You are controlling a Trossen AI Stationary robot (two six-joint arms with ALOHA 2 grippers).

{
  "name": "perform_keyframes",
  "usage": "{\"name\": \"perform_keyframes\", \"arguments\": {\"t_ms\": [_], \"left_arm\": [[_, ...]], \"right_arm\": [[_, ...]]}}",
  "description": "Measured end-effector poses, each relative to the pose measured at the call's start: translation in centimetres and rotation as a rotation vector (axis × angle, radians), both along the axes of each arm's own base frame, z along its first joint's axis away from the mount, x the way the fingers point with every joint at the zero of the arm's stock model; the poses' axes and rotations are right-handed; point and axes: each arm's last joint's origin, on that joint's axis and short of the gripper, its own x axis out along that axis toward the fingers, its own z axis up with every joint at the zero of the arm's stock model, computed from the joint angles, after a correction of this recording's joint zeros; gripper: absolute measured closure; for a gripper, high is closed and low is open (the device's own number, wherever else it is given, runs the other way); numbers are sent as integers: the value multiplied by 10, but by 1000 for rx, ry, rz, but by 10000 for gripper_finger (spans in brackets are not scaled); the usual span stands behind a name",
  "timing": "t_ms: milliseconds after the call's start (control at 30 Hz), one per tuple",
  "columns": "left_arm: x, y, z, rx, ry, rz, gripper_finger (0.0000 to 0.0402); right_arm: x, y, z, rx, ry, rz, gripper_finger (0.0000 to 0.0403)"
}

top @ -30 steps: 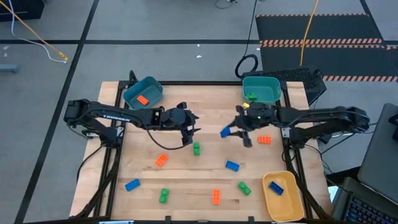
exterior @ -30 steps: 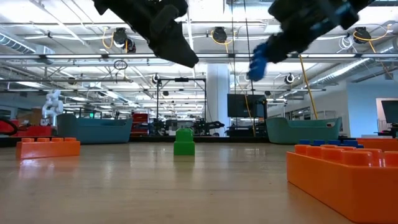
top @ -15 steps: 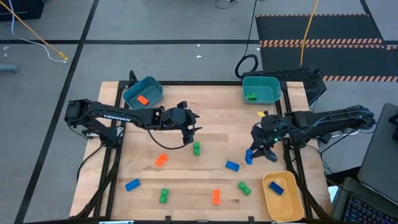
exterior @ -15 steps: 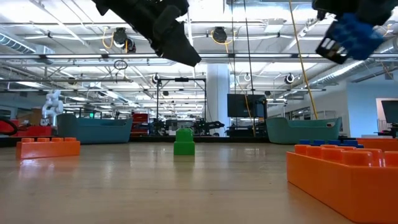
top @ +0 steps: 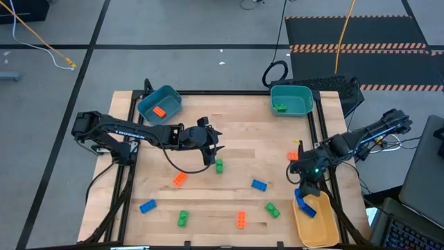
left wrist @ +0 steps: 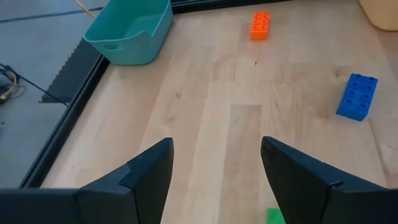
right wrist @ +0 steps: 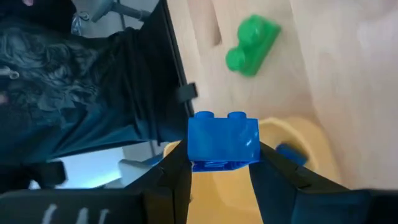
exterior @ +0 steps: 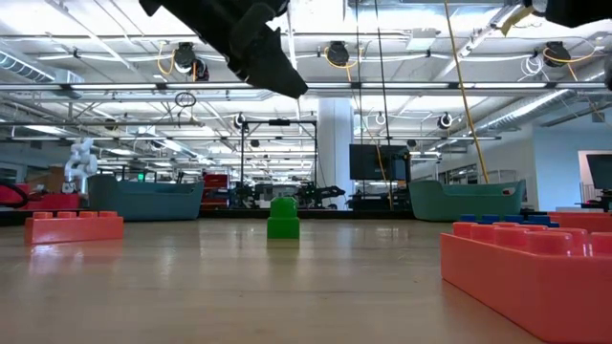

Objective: Sort & place blocks by color
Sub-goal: Put the top blue game piece into the yellow bin, then put the right orange game piece into the dark blue bin

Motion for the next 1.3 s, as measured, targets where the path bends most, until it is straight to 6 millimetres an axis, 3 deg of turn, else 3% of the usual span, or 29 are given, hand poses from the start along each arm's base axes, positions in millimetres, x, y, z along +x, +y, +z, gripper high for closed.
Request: {"name": "perform_keyframes", "arguments": {"t_ms": [567, 800, 933, 1300], "left_arm": [[4, 19, 8, 118, -52, -19, 156], [6, 20, 11, 122, -89, -18, 156], [6, 18, 9, 76, -79, -50, 156], [9, 14, 15, 44, -159, -72, 156]], "right_arm": [[-13, 44, -21, -4, 516, -127, 277], [-15, 47, -26, -46, 566, -129, 162], [-16, 46, -27, -63, 545, -95, 120], [-18, 37, -22, -65, 462, -35, 118]]}}
